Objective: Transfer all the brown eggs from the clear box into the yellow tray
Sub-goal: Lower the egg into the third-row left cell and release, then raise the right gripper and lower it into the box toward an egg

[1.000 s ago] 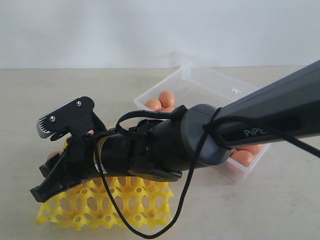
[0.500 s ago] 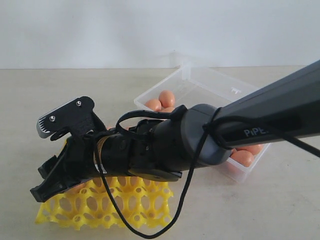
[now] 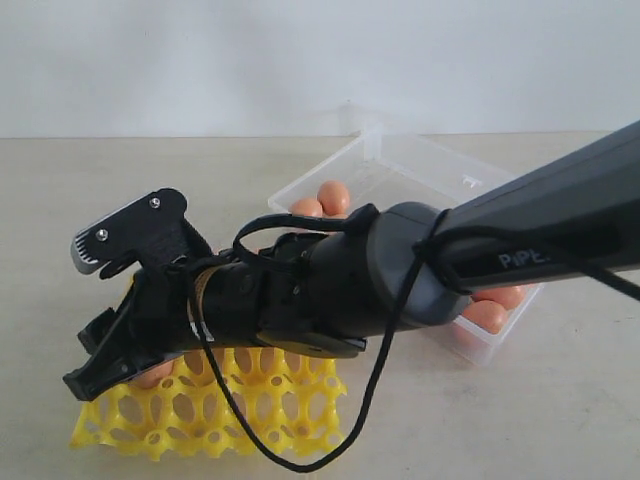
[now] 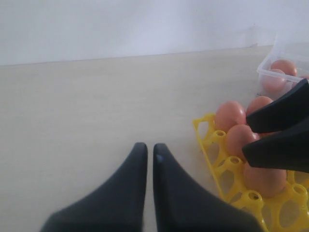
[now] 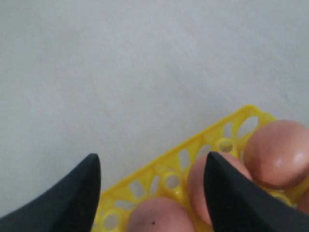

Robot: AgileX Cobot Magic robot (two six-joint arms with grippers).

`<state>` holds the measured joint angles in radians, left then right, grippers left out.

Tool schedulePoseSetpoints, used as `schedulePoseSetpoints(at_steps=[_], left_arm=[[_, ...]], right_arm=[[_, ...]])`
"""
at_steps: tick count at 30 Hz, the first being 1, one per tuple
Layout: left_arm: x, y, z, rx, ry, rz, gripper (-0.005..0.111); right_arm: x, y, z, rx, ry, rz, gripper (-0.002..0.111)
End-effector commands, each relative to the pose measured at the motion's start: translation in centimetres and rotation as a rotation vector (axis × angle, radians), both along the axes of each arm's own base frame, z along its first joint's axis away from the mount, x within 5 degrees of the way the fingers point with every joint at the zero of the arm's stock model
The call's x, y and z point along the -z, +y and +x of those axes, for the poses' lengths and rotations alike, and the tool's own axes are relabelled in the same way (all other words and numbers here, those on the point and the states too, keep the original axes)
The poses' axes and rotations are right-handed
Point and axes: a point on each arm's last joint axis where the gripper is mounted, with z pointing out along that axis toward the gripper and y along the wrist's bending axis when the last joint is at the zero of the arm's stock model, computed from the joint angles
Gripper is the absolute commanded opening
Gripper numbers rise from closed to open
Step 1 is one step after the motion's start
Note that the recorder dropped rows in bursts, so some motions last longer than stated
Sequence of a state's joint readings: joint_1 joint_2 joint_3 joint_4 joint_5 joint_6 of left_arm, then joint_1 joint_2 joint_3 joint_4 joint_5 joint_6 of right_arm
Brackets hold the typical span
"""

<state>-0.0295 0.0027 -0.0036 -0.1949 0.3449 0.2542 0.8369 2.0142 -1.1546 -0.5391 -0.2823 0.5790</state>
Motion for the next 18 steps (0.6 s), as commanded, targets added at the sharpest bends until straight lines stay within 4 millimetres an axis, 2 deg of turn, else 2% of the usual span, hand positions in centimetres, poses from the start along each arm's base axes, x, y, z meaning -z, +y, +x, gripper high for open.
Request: schedulePoseSetpoints(at_steps=[1,2,3,4,5,6,7,8,10,11,13,16,18], left_arm=[[0.1,0.0,0.0,0.004,-0.003,0.003,0.004],[0.1,0.0,0.0,0.004,-0.003,0.003,0.004],[0.1,0.0,0.0,0.004,-0.003,0.003,0.004],[0.1,0.0,0.0,0.004,-0.003,0.003,0.004],[0.1,0.0,0.0,0.004,-0.003,0.003,0.004],[0.1,0.0,0.0,0.004,-0.003,0.003,0.004],[0.1,0.0,0.0,0.004,-0.003,0.003,0.004],[0.1,0.0,0.0,0.004,-0.003,0.003,0.004],[0.1,0.0,0.0,0.004,-0.003,0.003,0.004],[0.1,0.0,0.0,0.004,-0.003,0.003,0.004],[0.1,0.0,0.0,0.004,-0.003,0.003,0.004],[0.1,0.0,0.0,0.004,-0.003,0.003,0.004],[0.1,0.0,0.0,0.004,-0.003,0.003,0.004]], right_arm=[[-5.2,-3.9,1.0,0.222,0.054,-0.106,0.03],[-7.0,-6.8,1.7,0.345,0.092,-0.254,0.023],[-7.6,-8.0,2.0,0.397,0.108,-0.319,0.023],[-8.9,-11.4,2.7,0.502,0.142,-0.502,0.023],[-9.1,-12.8,3.1,0.523,0.151,-0.585,0.023],[-9.4,-15.9,3.9,0.562,0.194,-0.747,0.023],[-9.3,-17.1,4.2,0.573,0.217,-0.795,0.023],[-8.9,-19.6,5.3,0.604,0.252,-0.842,0.023],[-8.1,-22.6,6.6,0.639,0.297,-0.879,0.023],[-7.7,-23.6,7.0,0.623,0.32,-0.922,0.023],[-7.6,-24.7,8.3,0.656,0.386,-0.797,0.03],[-7.8,-24.0,10.5,0.554,0.504,-0.556,0.045],[-7.3,-23.8,11.7,0.535,0.582,-0.464,0.046]])
